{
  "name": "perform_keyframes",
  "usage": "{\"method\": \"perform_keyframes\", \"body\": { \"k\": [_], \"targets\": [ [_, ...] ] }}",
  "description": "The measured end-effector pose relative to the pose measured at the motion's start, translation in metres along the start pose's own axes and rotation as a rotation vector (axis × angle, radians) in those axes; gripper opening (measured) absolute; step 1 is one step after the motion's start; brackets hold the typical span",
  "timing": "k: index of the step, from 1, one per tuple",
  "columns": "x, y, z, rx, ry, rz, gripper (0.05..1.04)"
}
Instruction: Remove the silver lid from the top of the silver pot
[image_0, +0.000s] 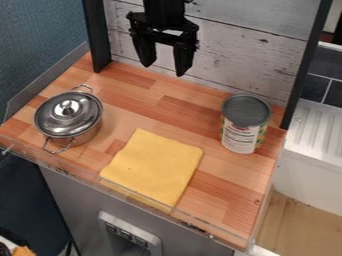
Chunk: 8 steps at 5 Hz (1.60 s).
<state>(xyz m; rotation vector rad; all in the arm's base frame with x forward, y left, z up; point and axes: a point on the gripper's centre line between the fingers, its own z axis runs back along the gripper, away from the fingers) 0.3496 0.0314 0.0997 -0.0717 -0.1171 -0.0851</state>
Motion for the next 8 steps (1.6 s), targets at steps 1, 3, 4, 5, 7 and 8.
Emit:
{"method": "perform_keyframes", "body": {
  "k": [1,3,4,5,7,8],
  "targets": [
    [-0.005,0.0,-0.012,-0.015,0.035,0.001,1.001],
    [-0.04,0.055,-0.004,-0.032,0.022,0.127,1.001],
    [-0.065,0.088,0.002,0.033,0.013,0.183,1.001],
    [-0.077,0.1,-0.002,0.07,0.009,0.184,1.001],
    [-0.091,0.115,-0.018,0.148,-0.021,0.241,1.001],
    [-0.097,0.121,-0.033,0.133,0.01,0.285,1.001]
  ]
}}
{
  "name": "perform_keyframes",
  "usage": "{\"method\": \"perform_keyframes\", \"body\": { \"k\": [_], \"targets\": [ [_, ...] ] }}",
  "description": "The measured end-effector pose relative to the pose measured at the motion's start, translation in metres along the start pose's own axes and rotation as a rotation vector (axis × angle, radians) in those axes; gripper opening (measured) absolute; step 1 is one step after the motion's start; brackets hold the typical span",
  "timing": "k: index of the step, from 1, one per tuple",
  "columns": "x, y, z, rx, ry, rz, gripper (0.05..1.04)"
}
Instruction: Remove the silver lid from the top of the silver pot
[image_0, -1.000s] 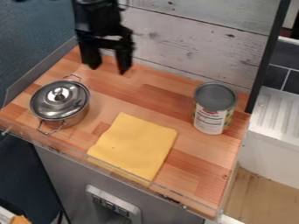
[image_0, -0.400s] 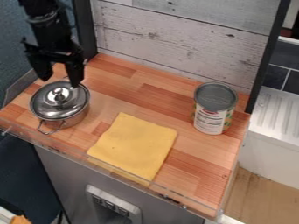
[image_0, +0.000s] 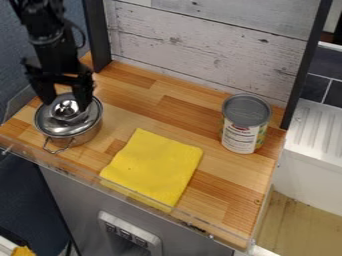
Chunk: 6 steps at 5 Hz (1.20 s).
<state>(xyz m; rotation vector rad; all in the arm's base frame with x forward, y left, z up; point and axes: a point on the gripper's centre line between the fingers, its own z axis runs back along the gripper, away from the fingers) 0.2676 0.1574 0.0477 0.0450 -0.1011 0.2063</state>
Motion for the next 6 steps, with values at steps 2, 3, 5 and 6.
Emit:
{"method": "perform_keyframes", "body": {
  "k": [2,3,5,6],
  "targets": [
    [0.0,0.002,-0.009,-0.014,0.036,0.013,0.658],
    [-0.002,0.001,-0.009,-0.015,0.047,0.008,0.361],
    [0.0,-0.011,0.013,0.002,0.004,-0.007,0.285],
    [-0.002,-0.041,0.036,-0.007,-0.063,-0.092,0.285]
  ]
}}
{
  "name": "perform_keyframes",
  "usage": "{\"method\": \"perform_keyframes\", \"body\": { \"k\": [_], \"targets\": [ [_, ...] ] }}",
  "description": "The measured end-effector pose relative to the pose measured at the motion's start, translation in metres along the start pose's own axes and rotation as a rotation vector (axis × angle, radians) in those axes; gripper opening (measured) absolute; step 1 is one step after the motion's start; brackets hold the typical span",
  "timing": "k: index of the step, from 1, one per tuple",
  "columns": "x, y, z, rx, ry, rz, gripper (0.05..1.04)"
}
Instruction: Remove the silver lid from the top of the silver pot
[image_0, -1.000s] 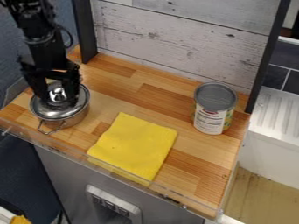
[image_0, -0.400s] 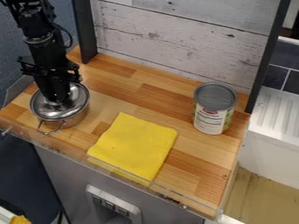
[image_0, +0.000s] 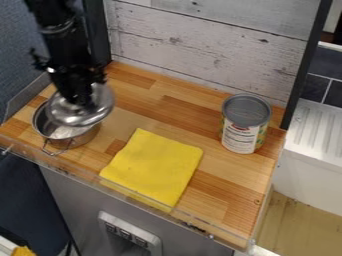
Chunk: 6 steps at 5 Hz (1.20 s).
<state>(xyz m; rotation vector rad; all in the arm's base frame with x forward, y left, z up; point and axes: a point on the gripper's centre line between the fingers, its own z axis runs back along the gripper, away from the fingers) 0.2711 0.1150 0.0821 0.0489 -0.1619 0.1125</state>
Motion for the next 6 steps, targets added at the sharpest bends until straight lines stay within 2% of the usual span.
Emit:
{"method": "perform_keyframes", "body": {
  "k": [2,3,4,6],
  "targets": [
    [-0.012,-0.075,-0.01,-0.097,0.038,-0.189,0.285],
    [-0.02,-0.101,-0.019,-0.118,0.069,-0.258,0.285],
    [-0.023,-0.112,-0.028,-0.116,0.09,-0.278,0.285],
    [-0.032,-0.109,-0.047,-0.078,0.151,-0.268,0.285]
  ]
}}
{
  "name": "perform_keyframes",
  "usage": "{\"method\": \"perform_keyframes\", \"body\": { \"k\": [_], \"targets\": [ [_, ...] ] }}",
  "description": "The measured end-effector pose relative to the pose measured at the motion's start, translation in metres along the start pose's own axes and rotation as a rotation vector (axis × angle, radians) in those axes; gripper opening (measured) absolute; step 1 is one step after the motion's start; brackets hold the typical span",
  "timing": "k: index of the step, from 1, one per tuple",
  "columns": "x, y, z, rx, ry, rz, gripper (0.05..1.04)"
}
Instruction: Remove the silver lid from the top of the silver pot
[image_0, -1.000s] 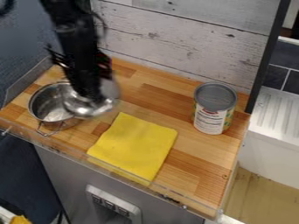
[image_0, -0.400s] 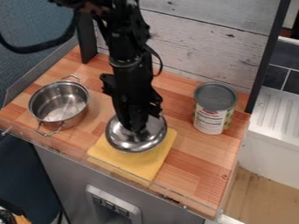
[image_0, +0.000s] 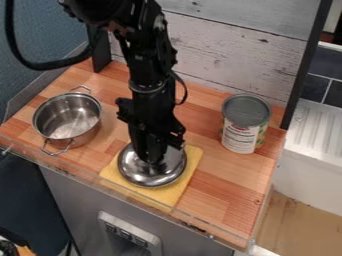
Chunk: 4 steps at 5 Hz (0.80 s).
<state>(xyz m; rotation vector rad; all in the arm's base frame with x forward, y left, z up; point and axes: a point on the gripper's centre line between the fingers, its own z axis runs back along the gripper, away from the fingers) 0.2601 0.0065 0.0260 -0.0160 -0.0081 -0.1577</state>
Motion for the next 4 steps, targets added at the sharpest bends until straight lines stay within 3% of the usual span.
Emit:
{"method": "perform_keyframes", "body": {
  "k": [1,2,3,4],
  "targets": [
    [0.0,0.0,0.0,-0.002,0.003,-0.014,0.343],
    [-0.004,-0.004,0.008,-0.015,-0.022,0.014,0.654],
    [-0.004,-0.005,0.036,-0.005,-0.092,0.019,0.938],
    [-0.008,-0.002,0.05,0.004,-0.118,0.041,1.01]
  ]
}}
